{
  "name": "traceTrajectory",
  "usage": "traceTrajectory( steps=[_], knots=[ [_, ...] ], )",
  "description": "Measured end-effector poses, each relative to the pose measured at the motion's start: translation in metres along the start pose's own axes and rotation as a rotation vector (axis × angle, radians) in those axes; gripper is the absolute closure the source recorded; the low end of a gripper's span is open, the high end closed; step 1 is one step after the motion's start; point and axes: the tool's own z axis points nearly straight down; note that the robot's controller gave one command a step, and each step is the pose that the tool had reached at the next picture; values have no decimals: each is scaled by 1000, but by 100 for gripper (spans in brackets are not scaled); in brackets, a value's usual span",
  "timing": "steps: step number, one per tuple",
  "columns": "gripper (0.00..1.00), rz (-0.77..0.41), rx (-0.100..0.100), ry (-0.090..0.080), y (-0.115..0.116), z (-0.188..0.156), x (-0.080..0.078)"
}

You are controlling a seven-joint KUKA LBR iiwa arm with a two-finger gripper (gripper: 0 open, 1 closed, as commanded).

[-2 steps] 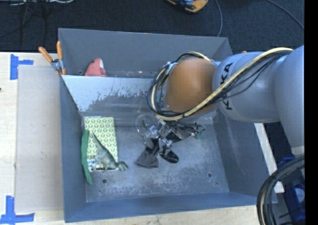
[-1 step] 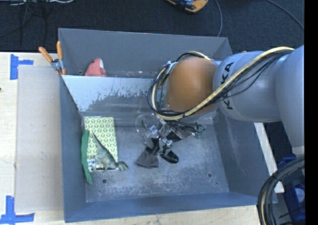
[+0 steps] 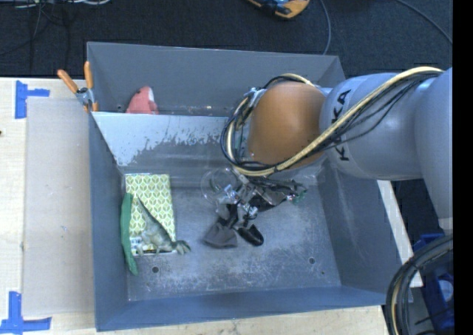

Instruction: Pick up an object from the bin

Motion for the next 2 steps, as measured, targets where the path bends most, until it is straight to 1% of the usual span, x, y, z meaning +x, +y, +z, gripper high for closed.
traceTrajectory(
  steps=[1,2],
  knots=[
    [100,0,1,-2,0,-6,0],
    [100,1,-1,1,1,-14,0]
  ],
)
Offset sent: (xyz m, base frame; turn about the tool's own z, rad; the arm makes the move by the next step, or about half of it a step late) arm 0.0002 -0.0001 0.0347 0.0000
